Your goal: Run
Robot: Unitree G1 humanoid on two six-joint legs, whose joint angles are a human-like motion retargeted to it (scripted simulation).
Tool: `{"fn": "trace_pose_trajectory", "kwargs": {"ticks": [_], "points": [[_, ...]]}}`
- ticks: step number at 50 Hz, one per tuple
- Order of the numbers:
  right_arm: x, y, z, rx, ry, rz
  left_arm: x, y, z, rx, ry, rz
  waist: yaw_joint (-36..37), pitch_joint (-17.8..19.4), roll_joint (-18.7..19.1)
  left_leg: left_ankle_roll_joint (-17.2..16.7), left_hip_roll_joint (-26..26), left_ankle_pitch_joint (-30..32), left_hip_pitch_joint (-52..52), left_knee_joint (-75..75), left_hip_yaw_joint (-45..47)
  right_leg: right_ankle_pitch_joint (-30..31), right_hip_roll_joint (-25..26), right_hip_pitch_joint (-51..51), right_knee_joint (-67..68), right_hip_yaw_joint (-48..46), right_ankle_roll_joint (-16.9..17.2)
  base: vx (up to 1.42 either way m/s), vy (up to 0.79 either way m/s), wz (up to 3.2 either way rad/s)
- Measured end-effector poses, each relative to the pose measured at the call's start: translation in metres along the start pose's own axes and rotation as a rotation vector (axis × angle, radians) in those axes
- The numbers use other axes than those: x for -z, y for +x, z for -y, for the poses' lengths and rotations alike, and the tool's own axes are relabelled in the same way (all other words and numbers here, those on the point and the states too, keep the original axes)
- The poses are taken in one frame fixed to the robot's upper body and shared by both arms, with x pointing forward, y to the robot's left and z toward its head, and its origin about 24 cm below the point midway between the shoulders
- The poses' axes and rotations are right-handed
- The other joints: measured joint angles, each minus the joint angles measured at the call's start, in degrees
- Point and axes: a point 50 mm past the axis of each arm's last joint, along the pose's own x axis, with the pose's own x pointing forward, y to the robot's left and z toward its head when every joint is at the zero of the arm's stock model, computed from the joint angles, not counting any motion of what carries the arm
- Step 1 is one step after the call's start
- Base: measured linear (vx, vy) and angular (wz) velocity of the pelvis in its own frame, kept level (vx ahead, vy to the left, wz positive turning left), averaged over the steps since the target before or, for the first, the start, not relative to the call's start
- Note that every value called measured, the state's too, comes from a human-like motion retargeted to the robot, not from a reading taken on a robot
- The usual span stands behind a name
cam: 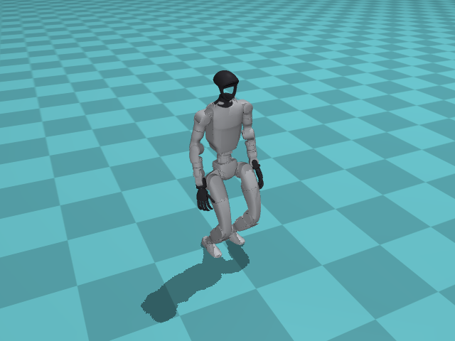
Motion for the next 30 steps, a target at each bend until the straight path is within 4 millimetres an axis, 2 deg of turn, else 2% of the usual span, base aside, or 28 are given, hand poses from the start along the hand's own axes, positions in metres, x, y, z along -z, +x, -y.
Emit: {"fn": "trace_pose_trajectory", "kwargs": {"ticks": [4, 7, 9, 10, 11, 15, 17, 19, 20, 23, 27, 30], "points": [[-0.008, 0.003, 0.002, 0.018, -0.050, 0.036, -0.005, 0.003, -0.004, -0.061, -0.066, -0.012, -1.1, -1.6, -2.1, 3.0, -1.6, -2.2, -10.2, 9.1, 1.3, -8.0, -3.7, -9.1, 11.0, -0.5, -2.8, -0.09, -0.05, 0.23], [-0.010, 0.004, 0.006, 0.056, -0.028, 0.040, -0.007, 0.005, -0.014, -0.144, -0.173, -0.034, -1.9, -4.4, -2.3, 3.9, -1.6, -2.2, -17.0, 12.2, 1.7, -8.6, -4.6, -15.6, 14.1, -0.8, -4.1, 0.01, -0.03, 0.12], [-0.003, 0.002, 0.008, 0.079, 0.025, 0.017, -0.004, 0.004, -0.019, -0.178, -0.247, -0.052, -1.6, -5.0, -1.2, 2.6, -1.6, -2.2, -15.0, 10.8, 0.5, -7.5, -3.2, -13.6, 12.7, -1.1, -3.6, 0.22, -0.04, -0.12], [0.001, 0.000, 0.008, 0.088, 0.055, 0.004, 0.000, 0.003, -0.020, -0.194, -0.276, -0.065, -1.0, -4.5, -0.3, 1.3, -1.3, -2.2, -11.7, 9.7, -0.5, -5.8, -1.8, -10.5, 10.6, -1.0, -3.1, 0.27, -0.02, -0.42], [0.005, -0.002, 0.008, 0.098, 0.089, -0.009, 0.004, 0.002, -0.021, -0.205, -0.296, -0.076, -0.5, -4.3, 0.9, -0.6, 0.2, 1.0, -8.5, 7.0, -0.9, 0.3, 0.2, -7.5, 6.4, -0.8, -1.6, 0.24, -0.02, -0.38], [0.018, -0.008, 0.004, 0.111, 0.185, -0.065, 0.017, -0.002, -0.016, -0.205, -0.337, -0.119, -0.8, -5.7, 3.0, -6.8, 2.0, 19.1, -1.5, -5.5, -1.4, 21.0, 2.4, -1.2, -6.8, -0.1, 5.1, 0.14, -0.02, 0.01], [0.021, -0.009, 0.002, 0.110, 0.188, -0.083, 0.019, -0.003, -0.012, -0.188, -0.312, -0.119, -1.2, -6.2, 3.3, -7.9, 2.1, 23.7, -0.6, -7.8, -0.8, 25.0, 1.9, -1.0, -8.6, -0.2, 6.6, 0.06, -0.01, 0.04], [0.024, -0.010, 0.000, 0.107, 0.189, -0.096, 0.019, -0.003, -0.009, -0.165, -0.268, -0.108, -1.3, -7.2, 3.5, -7.7, 2.2, 24.5, -1.3, -7.7, -0.4, 25.5, 1.6, -1.9, -8.6, -0.4, 7.1, -0.04, 0.01, 0.06], [0.025, -0.010, 0.000, 0.109, 0.187, -0.100, 0.019, -0.003, -0.008, -0.152, -0.246, -0.103, -1.4, -7.2, 3.6, -7.3, 2.3, 24.0, -1.3, -7.2, -0.2, 24.8, 1.6, -2.0, -8.5, -0.7, 6.9, 0.00, 0.00, 0.00], [0.021, -0.009, -0.005, 0.097, 0.190, -0.090, 0.013, -0.003, 0.000, -0.103, -0.197, -0.076, -1.3, -7.1, 3.4, -4.4, 3.0, 16.7, -2.2, -3.1, 0.9, 19.0, 1.3, -3.0, -5.6, -1.1, 5.4, -0.05, 0.00, 0.02], [0.010, -0.005, -0.007, 0.075, 0.149, -0.057, -0.006, 0.001, 0.001, -0.089, -0.155, -0.014, -1.1, -6.0, 2.1, 1.2, 3.1, -1.1, -5.4, 6.0, 2.1, 1.8, 0.0, -6.5, 4.3, -1.7, 0.8, -0.12, -0.01, 0.02], [-0.003, 0.000, -0.004, 0.090, 0.116, -0.029, -0.030, 0.005, 0.000, -0.130, -0.185, 0.039, -3.5, -5.6, -2.5, 5.6, -1.8, -2.2, -13.1, 9.0, 3.9, -7.8, -7.1, -13.8, 14.3, -1.8, -1.1, -0.24, -0.05, 0.75]]}}
